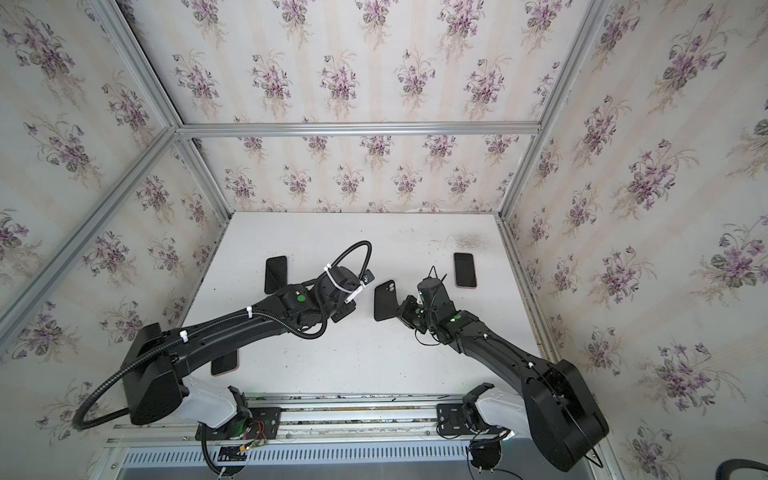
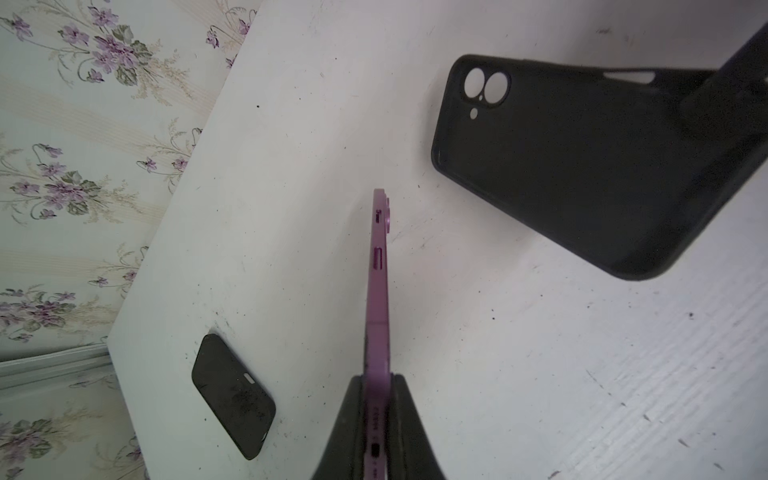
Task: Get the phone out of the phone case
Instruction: 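Pull the purple-edged phone out with the left gripper while the right holds the case, then set the phone down with the left gripper while the right lowers the case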
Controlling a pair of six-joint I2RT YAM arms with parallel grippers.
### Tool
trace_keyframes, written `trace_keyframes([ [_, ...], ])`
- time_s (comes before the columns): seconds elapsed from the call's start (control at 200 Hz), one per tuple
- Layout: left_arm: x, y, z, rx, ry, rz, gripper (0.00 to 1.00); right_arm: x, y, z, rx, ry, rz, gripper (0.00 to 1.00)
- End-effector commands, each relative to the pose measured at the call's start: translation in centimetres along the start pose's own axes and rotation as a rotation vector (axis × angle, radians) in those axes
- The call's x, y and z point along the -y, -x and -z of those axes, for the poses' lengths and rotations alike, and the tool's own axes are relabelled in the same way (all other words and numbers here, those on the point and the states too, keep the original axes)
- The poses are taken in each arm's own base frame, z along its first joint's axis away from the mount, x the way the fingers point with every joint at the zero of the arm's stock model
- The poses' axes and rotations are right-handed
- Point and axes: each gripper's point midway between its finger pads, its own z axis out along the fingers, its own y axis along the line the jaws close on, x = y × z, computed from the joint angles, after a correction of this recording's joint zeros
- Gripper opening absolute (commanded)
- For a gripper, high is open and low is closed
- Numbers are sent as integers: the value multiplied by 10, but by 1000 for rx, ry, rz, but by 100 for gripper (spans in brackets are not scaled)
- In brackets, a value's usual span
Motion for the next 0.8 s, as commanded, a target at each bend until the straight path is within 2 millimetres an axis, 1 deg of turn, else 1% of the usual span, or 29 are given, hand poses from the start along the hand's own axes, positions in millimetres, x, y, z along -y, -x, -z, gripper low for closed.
trace_keyframes([
  [0.0, -12, 2, -4, -10, 101, -63, 0, -5, 5, -3, 22, 27, -15, 0],
  [0.17, 2, -3, -18, -35, 127, -150, 0, -1, 4, -9, 17, 35, -47, 0],
  [0.34, 16, -6, -29, -55, 138, -201, 0, 4, 2, -15, 14, 37, -75, 0],
  [0.595, 36, -13, -38, -70, 122, -254, 0, 11, -2, -22, -4, 29, -87, 0],
  [0.794, 55, -23, -44, -88, 96, -272, 0, 11, -1, -26, -9, 30, -84, 0],
])
